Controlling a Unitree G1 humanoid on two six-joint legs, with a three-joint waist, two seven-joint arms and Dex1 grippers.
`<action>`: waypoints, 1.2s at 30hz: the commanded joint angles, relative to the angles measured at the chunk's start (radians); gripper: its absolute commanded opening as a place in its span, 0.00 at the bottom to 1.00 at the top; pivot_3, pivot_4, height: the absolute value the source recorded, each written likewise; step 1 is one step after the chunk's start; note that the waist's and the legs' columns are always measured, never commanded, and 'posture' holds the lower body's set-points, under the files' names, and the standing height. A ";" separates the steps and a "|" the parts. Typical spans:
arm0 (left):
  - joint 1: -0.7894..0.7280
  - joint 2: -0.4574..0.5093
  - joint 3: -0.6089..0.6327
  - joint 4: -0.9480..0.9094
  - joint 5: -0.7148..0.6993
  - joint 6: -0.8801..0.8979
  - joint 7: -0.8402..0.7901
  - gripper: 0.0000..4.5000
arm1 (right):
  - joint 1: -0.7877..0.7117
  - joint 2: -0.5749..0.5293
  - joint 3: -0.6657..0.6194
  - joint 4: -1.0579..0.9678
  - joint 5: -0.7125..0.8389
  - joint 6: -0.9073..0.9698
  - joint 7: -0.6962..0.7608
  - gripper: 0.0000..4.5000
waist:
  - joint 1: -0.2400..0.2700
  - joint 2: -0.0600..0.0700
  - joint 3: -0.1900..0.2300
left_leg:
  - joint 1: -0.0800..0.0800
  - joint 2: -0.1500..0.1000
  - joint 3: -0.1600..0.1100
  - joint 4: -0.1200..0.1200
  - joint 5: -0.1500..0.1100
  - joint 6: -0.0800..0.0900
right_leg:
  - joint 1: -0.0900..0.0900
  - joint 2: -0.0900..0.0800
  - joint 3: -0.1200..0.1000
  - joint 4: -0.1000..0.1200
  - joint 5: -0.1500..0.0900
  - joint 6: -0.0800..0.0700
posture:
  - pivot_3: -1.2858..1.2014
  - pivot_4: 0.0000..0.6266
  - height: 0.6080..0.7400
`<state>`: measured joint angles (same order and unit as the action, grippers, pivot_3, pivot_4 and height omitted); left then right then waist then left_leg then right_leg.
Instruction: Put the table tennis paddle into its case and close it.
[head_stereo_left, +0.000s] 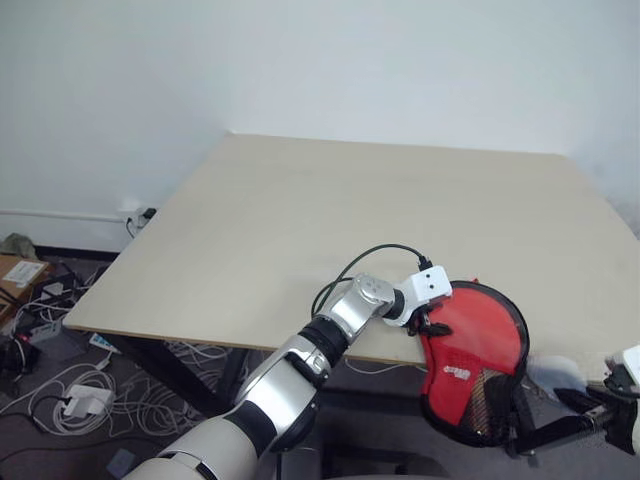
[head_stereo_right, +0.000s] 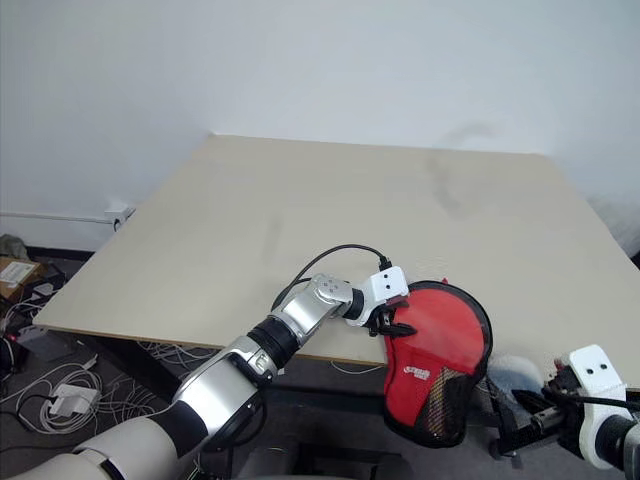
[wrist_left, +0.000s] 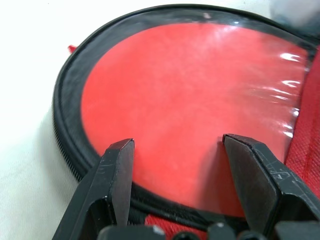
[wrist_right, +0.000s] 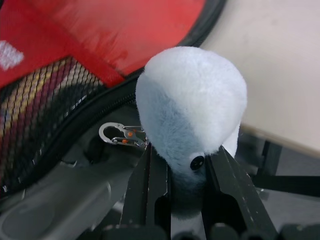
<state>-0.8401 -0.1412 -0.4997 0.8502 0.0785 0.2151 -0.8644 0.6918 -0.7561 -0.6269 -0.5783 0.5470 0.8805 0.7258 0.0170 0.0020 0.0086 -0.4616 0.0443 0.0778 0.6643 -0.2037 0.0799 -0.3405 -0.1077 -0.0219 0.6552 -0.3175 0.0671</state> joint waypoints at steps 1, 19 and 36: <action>0.011 -0.080 -0.044 0.090 0.053 0.064 0.013 0.66 | 0.056 0.025 -0.020 0.005 -0.040 -0.019 -0.010 0.08 | 0.003 0.000 0.000 | 0.000 0.000 0.000 0.000 0.000 0.000 | 0.000 0.000 -0.001 0.000 0.000 0.000 | 0.52 0.00 0.81; 0.015 -0.078 -0.046 0.089 0.053 0.061 0.020 0.66 | -0.536 0.222 -0.053 0.106 0.100 0.176 -0.403 0.08 | -0.009 -0.001 -0.004 | 0.001 -0.001 0.003 0.001 -0.002 0.002 | 0.001 -0.004 0.000 -0.001 0.000 0.001 | 0.52 0.00 0.81; 0.009 -0.067 -0.035 0.092 0.051 0.057 0.028 0.66 | -0.623 0.163 -0.030 0.120 0.113 0.173 -0.389 0.70 | -0.010 0.001 -0.005 | 0.002 -0.001 0.004 0.001 -0.002 0.003 | 0.001 -0.004 0.001 0.000 0.000 0.001 | 0.52 0.00 0.81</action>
<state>-0.8422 -0.1412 -0.4933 0.8612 0.0761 0.2225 -0.8464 0.1059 -0.5659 -0.6169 -0.4177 0.6435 1.0874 0.3304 0.0074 0.0032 0.0033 -0.4601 0.0431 0.0817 0.6652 -0.2054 0.0826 -0.3398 -0.1120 -0.0209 0.6548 -0.3172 0.0677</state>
